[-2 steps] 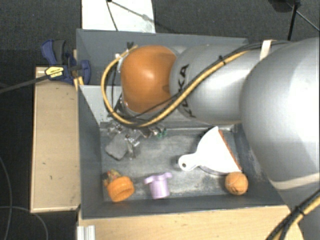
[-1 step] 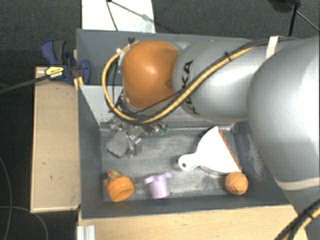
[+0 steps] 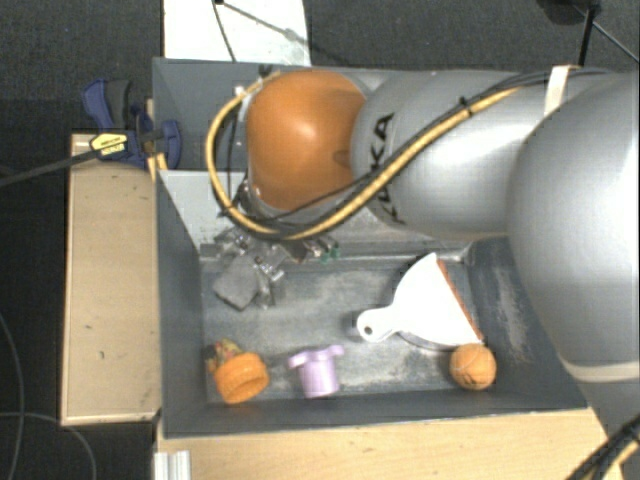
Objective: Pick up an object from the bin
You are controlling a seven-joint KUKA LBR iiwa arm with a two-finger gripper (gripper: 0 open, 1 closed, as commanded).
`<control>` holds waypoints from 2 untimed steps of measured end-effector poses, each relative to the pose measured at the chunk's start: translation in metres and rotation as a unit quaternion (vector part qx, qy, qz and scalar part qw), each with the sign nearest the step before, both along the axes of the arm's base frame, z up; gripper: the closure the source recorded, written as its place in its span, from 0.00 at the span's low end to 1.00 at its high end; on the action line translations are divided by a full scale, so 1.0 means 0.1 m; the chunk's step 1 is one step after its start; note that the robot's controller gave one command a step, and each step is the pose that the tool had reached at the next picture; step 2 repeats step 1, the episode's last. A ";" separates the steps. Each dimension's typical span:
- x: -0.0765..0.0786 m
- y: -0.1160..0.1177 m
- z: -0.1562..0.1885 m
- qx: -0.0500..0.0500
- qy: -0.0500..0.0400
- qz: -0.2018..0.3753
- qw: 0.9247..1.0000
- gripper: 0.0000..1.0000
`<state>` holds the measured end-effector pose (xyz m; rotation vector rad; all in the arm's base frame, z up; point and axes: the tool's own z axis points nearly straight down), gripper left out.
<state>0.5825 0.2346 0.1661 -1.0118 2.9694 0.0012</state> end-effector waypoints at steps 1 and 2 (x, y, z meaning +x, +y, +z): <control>0.01 0.00 0.09 0.001 -0.002 -0.001 1.000 1.00; 0.01 0.00 0.09 0.001 -0.002 -0.001 1.000 1.00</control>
Offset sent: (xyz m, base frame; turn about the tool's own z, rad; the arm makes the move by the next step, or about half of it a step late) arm 0.0001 -0.0001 0.0125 0.0000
